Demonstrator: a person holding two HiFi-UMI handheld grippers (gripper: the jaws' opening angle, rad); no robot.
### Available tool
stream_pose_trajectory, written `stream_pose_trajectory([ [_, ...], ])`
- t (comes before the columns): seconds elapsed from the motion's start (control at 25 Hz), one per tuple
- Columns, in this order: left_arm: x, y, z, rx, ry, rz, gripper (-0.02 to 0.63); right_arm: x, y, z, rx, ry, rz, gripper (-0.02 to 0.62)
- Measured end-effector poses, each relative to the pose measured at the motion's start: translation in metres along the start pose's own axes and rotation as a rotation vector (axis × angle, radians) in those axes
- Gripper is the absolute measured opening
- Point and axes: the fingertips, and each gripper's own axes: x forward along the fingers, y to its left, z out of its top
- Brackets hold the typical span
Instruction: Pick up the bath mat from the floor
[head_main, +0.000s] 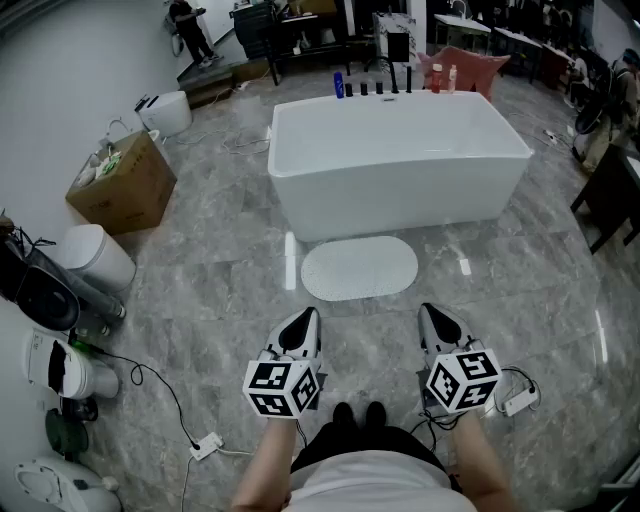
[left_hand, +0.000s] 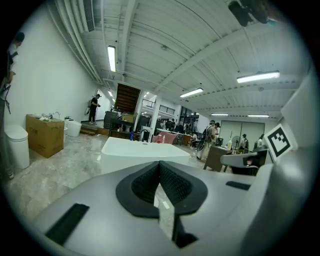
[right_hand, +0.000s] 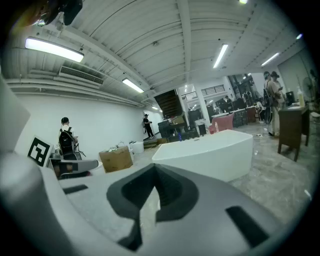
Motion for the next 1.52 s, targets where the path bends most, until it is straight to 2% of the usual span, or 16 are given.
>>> stream_pose_trajectory([
  [0.24,0.006,-0.004,0.0,0.005,0.003,0.019,0.003,0.0,-0.013,0.0,0.003,0.007,-0.017,0.0],
  [0.44,0.013,-0.005,-0.001,-0.003,-0.002,0.045,0.005,0.001,-0.035,0.0,-0.003,0.012,-0.067,0.002],
  [0.64,0.017,-0.003,-0.006,-0.023,-0.002,0.077,0.066,0.003,-0.055,-0.002,0.002,0.035,-0.093,0.019],
  [0.92,0.028,-0.008,-0.01,-0.013,0.011,0.097,0.149,0.003,-0.091,-0.006,-0.035,0.073,-0.16,0.112],
  [1.28,0.052,-0.001,-0.004,0.007,0.037,0.091,0.158,0.02,-0.103,0.001,-0.023,0.049,-0.129,0.112],
  [1.52,0.087,0.022,-0.001,-0.006,0.034,0.074,0.172,0.059,-0.109,0.006,-0.004,0.062,-0.123,0.112],
])
